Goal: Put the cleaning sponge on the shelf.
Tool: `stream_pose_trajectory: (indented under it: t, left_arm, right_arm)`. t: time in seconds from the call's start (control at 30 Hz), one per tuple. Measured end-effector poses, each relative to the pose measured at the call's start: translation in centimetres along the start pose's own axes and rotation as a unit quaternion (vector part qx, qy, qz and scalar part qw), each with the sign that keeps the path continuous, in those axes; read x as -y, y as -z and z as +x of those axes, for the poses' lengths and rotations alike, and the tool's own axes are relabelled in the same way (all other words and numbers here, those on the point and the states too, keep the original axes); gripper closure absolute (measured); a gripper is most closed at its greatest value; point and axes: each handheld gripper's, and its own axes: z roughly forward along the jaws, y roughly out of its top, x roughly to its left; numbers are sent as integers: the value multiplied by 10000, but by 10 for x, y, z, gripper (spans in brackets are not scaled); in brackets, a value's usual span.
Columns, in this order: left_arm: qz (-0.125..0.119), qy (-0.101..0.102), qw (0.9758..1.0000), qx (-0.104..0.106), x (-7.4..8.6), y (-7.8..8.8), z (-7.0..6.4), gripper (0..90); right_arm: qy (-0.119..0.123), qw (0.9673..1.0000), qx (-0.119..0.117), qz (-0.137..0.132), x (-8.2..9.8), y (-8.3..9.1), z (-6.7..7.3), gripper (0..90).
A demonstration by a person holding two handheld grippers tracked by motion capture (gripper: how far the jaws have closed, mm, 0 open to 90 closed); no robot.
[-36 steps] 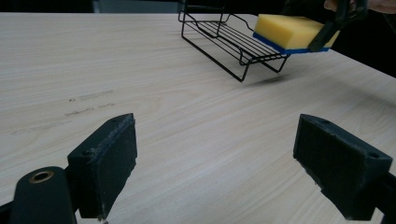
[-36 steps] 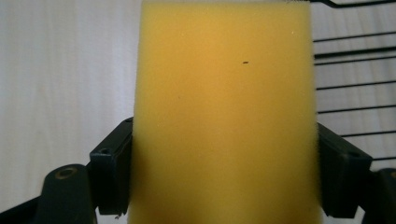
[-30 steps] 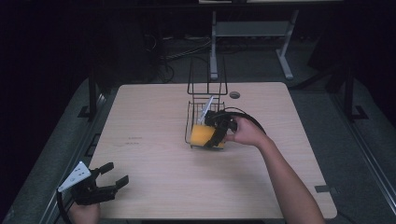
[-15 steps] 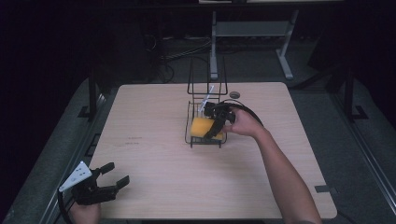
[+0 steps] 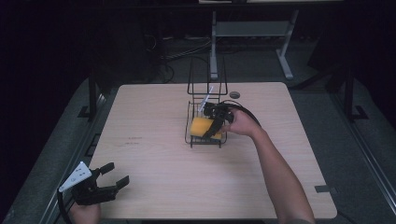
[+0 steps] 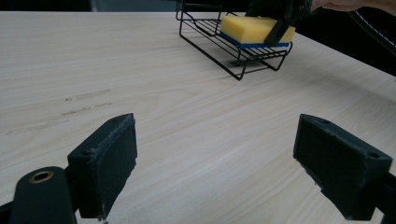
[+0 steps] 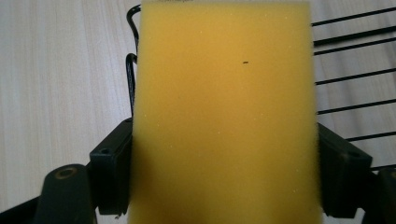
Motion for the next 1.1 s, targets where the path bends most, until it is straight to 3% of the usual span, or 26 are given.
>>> stream_pose_trajectory:
  t: [1.1]
  left_arm:
    - [-1,-5,10000,57,0,-1,-1,128]
  right_arm:
    - [-17,9998,156,100,0,-8,-7,207]
